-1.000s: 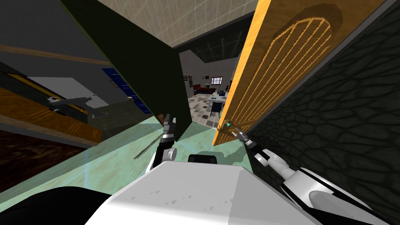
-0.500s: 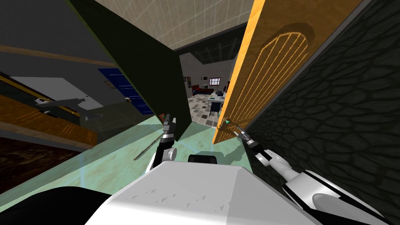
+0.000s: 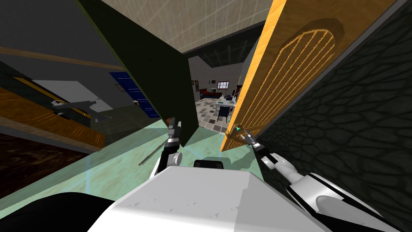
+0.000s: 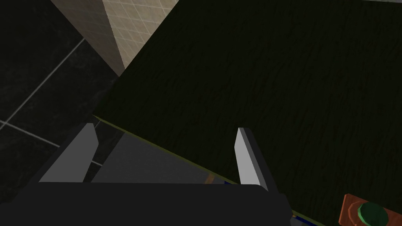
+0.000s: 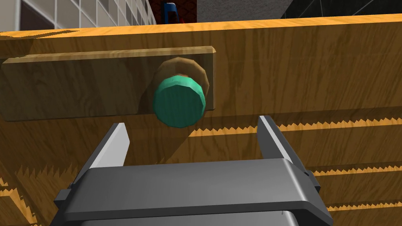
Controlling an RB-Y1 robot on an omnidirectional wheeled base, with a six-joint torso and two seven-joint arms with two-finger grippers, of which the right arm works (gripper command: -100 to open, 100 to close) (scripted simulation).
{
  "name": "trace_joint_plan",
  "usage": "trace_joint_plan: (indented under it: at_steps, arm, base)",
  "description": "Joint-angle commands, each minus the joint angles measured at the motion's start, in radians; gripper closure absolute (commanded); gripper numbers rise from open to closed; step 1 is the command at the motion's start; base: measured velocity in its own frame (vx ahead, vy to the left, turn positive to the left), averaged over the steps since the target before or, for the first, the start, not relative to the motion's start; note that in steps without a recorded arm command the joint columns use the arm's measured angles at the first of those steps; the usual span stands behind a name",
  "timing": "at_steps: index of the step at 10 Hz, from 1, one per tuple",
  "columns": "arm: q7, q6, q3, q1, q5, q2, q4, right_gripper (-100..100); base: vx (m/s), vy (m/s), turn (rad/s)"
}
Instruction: Pull the door open
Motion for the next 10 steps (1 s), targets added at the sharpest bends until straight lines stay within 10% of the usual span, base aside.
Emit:
trace_joint_plan:
  at_steps: [1,3,4,9,10]
  arm:
    - [0.008,0.022,-0.009,-0.012,0.001,0.011,0.003,-100]
    - [0.009,0.027,-0.011,-0.014,0.001,0.012,0.001,-100]
    - [0.009,0.027,-0.011,-0.014,0.001,0.012,0.001,100]
    - [0.009,0.027,-0.011,-0.014,0.001,0.012,0.001,100]
    - [0.001,-0.007,0.013,-0.002,0.009,-0.003,-0.009,100]
  base:
    - [0.195,0.021,0.077]
    - [0.150,0.003,0.068]
    - [-0.009,0.001,-0.021]
    - [-0.018,-0.003,-0.003]
    - [-0.084,-0.102,-0.016]
